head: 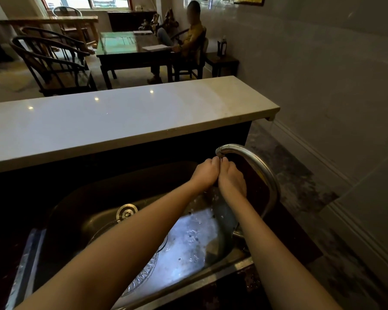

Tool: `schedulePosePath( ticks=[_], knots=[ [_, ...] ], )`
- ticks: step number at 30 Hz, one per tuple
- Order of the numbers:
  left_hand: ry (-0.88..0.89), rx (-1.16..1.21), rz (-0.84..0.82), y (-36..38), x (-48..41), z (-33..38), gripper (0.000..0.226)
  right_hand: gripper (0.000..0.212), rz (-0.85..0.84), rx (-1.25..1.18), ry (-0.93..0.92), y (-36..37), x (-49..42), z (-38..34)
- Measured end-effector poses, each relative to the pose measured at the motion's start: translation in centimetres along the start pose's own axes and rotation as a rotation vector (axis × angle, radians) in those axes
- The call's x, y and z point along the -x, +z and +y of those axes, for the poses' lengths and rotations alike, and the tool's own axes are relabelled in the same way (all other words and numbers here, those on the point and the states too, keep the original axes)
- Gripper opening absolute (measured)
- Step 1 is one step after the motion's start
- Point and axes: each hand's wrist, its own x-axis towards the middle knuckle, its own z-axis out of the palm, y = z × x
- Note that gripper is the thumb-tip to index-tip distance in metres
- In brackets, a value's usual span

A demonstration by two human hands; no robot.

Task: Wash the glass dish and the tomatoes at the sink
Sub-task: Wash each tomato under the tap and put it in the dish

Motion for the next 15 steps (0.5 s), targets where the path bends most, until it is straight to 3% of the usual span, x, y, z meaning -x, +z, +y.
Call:
schedulePosePath(
  ticks=[3,5,7,9,12,15],
  knots=[
    [-0.168,0.133,-0.112,-0.5,-0.6,0.2,0.048,0.048,-0.009,0.026,-0.141,-0.2,0.5,1.0],
    [-0.048,-0.032,-0.027,0.1,-0.5,-0.1,0.048,0.05,-0.061,-0.084,-0.022,0.0,0.0,0.6],
    [0.125,-0.236,0.079,0.7,0.1,-0.7,0.046,0.048,-0.14,-0.364,0.197,-0.3,-0.5,0.4],
    [0.262,-0.385,0.08,0.9,0.8,-1.5,0.042,0.041,-0.245,-0.586,0.357,-1.1,-0.6,0.9],
    [0.252,-0.355,0.054,1.0,1.3,-2.0,0.042,0.042,-0.264,-0.451,0.3,-1.3,-0.4,1.0],
    [-0.011,0.004,0.033,1.1,1.1,-0.7,0.049,0.048,-0.1,-0.153,0.059,-0.7,0.3,0.9]
  ],
)
